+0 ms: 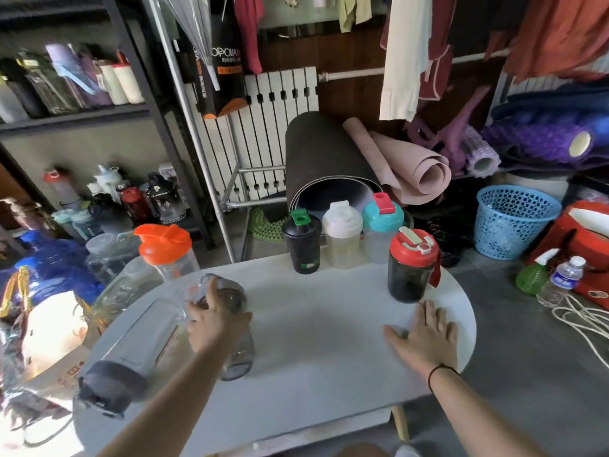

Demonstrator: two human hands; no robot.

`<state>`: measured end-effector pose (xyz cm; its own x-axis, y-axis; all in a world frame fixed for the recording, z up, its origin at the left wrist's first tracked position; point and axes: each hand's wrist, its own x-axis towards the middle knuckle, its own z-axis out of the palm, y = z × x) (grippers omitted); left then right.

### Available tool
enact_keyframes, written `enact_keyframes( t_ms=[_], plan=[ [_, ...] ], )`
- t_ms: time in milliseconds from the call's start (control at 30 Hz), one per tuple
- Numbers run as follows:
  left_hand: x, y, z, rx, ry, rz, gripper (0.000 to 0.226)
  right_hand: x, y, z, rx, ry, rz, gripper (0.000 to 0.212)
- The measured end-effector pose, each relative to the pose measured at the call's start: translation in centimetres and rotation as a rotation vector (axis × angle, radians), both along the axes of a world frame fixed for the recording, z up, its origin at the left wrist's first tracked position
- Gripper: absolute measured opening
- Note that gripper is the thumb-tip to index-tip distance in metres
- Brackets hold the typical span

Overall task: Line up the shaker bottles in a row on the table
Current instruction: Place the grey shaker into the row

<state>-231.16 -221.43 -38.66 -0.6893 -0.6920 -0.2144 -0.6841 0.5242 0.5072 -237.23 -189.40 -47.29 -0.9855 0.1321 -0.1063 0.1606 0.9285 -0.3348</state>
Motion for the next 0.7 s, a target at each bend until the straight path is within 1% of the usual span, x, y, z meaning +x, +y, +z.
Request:
enact_keyframes(
  t_ms=[100, 200, 300, 367, 433, 467, 533, 567, 633, 700],
  plan=[
    [-0.4, -1.1, 0.1, 0.095, 0.059, 0.026, 0.108, 0.9, -0.8, 0.2, -0.005, -0.066, 0.035, 0.102],
    [-1.0, -1.0, 0.4, 0.297, 0.132, 0.031, 0.121, 1.2, -1.0, 0.5, -0.016, -0.132, 0.062, 0.110],
    [-1.5, 1.1, 0.2, 0.524, 0.241, -0.015, 0.118, 1.2, -1.0, 0.9, 0.006, -0.197, 0.089, 0.120],
    [-2.0, 3.1, 0.0, 0.714, 0.343, -0.044, 0.124, 1.0, -0.9, 1.0, 0.015, -0.228, 0.103, 0.125],
    [-3.0, 5.1, -0.3, 0.947, 0.411, -0.010, 0.128, 0.7, -0.7, 0.9, 0.019, -0.250, 0.119, 0.127],
    [-3.4, 6.1, -0.3, 1.061, 0.440, 0.002, 0.125, 0.6, -0.7, 0.9, 0.019, -0.262, 0.128, 0.128],
    [-4.1, 8.0, -0.6, 1.227, 0.486, -0.007, 0.119, 0.5, -0.5, 0.9, 0.018, -0.281, 0.142, 0.130],
    [-4.3, 9.1, -0.7, 1.278, 0.497, -0.011, 0.111, 0.4, -0.5, 0.9, 0.019, -0.288, 0.146, 0.130],
    [-5.0, 10.9, -1.3, 1.309, 0.544, -0.038, 0.086, 0.3, -0.4, 0.9, 0.024, -0.298, 0.153, 0.130],
    [-5.1, 12.5, -1.7, 1.246, 0.593, -0.097, 0.099, 0.2, -0.4, 0.7, 0.029, -0.301, 0.154, 0.130]
  ],
)
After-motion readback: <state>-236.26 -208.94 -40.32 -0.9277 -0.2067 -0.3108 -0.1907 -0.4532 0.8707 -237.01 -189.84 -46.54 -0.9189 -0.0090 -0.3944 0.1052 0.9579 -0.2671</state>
